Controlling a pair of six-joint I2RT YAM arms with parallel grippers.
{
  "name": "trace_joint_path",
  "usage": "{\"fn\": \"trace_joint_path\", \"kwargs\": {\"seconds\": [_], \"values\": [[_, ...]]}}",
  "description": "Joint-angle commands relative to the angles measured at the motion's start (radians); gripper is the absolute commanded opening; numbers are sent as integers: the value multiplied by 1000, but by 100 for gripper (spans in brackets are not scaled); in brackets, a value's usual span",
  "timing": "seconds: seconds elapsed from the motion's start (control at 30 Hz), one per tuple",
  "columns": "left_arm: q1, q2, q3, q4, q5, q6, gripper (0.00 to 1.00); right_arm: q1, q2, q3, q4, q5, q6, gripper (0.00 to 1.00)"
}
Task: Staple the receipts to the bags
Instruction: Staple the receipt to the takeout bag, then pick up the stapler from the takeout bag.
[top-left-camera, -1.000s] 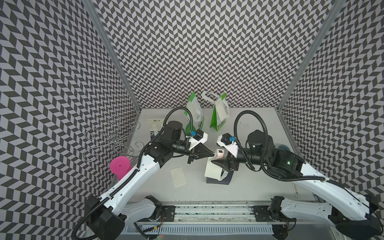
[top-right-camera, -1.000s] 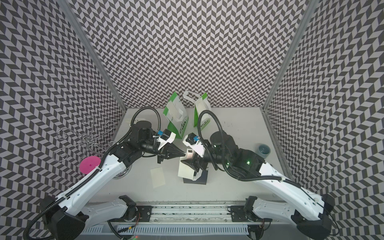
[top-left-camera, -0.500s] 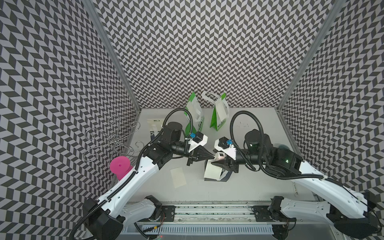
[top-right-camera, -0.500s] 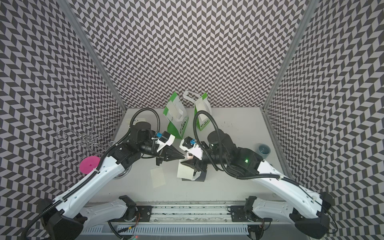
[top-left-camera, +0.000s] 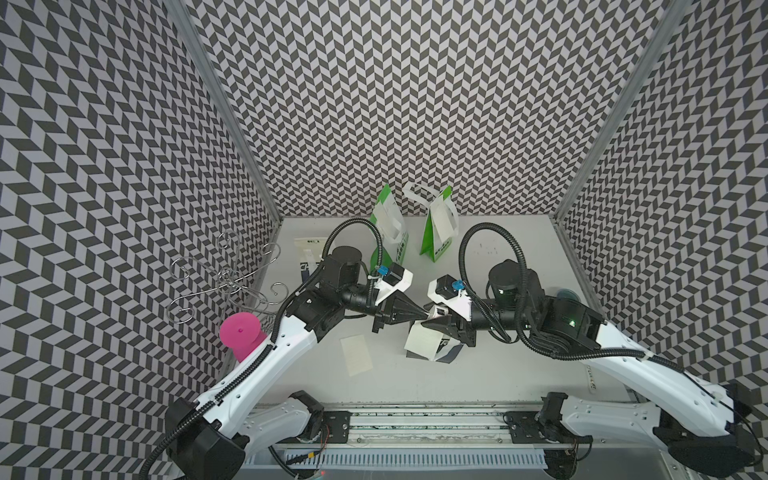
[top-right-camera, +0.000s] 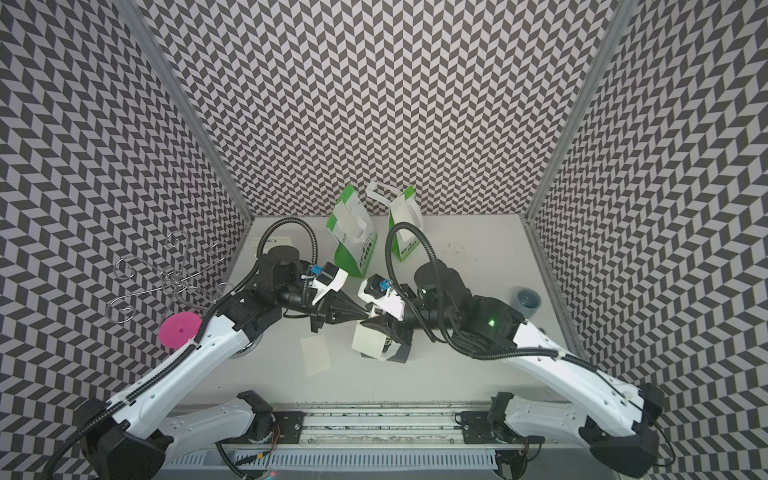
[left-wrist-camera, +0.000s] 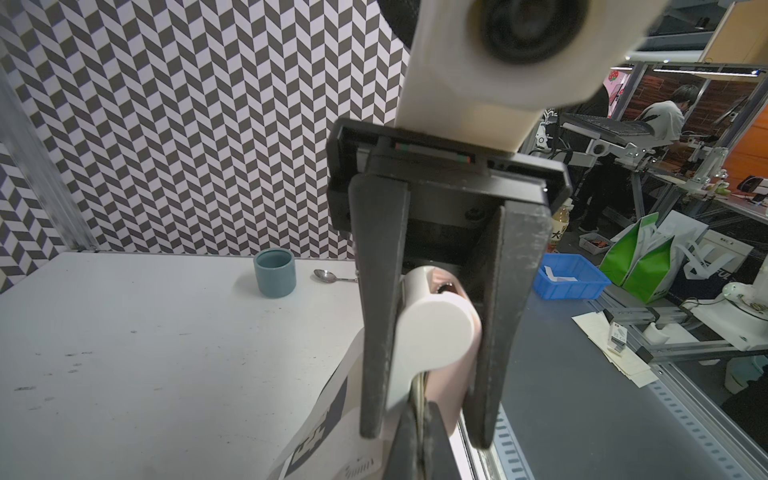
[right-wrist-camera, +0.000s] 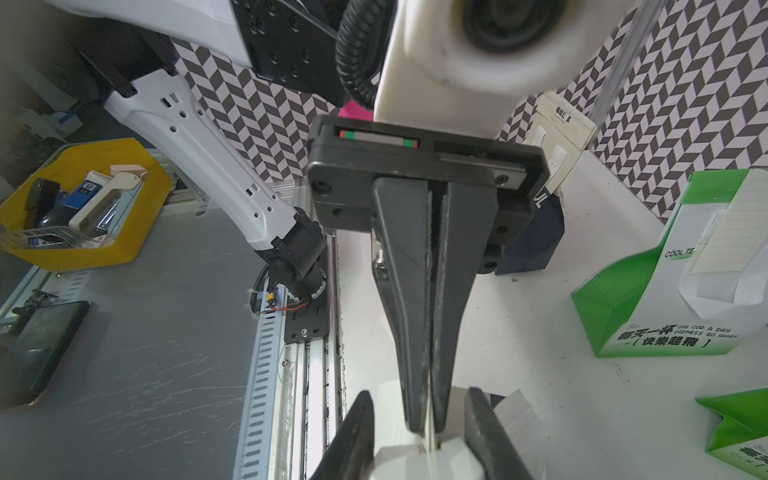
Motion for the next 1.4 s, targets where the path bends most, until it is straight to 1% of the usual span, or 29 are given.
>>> {"fn": "trace_joint_path", "kwargs": {"seconds": [0.0,0.03,0.13,0.23,0.27,0.3,0.37,0.47,0.53,0.67,0.87,1.0,1.03,1.07,1.17,1.2,1.27,1.3,1.37], "values": [[-14,-62,-11,145,31,-69,0,-5,-20,-39,154,126,54,70],[-14,-70,-22,169,2,-95,0,-6,-39,-53,201,149,73,75],[-16,-92,-57,265,-144,-202,0,-5,-116,-113,381,246,162,78],[-45,-117,-87,353,-316,-306,0,-3,-184,-177,541,324,238,78],[-65,-124,-87,355,-418,-330,0,-3,-195,-194,577,348,253,78],[-83,-127,-91,361,-490,-342,0,-3,-200,-206,598,363,262,77],[-115,-125,-88,361,-580,-363,0,-2,-195,-219,623,375,268,77],[-161,-116,-85,360,-662,-365,0,0,-161,-219,619,388,270,75],[-174,-112,-84,357,-699,-360,0,1,-142,-221,610,403,273,71],[-176,-118,-96,380,-718,-372,0,5,-138,-256,623,429,280,60],[-178,-103,-97,396,-740,-400,0,17,-110,-277,635,436,280,39],[-179,-70,-72,362,-767,-436,0,35,-92,-282,677,483,265,17],[-179,-63,-72,360,-772,-451,0,39,-89,-282,692,496,264,12],[-179,-57,-69,360,-771,-464,0,44,-87,-285,709,508,263,11],[-185,-47,-74,362,-784,-476,0,53,-81,-286,763,600,274,2],[-185,-47,-75,357,-793,-478,0,52,-75,-277,764,675,281,0],[-185,-47,-73,349,-807,-476,0,46,-54,-245,730,827,294,0],[-185,-44,-70,341,-817,-482,0,38,-50,-236,722,872,295,0],[-185,-39,-64,336,-829,-481,0,35,-61,-241,734,922,290,0]]}}
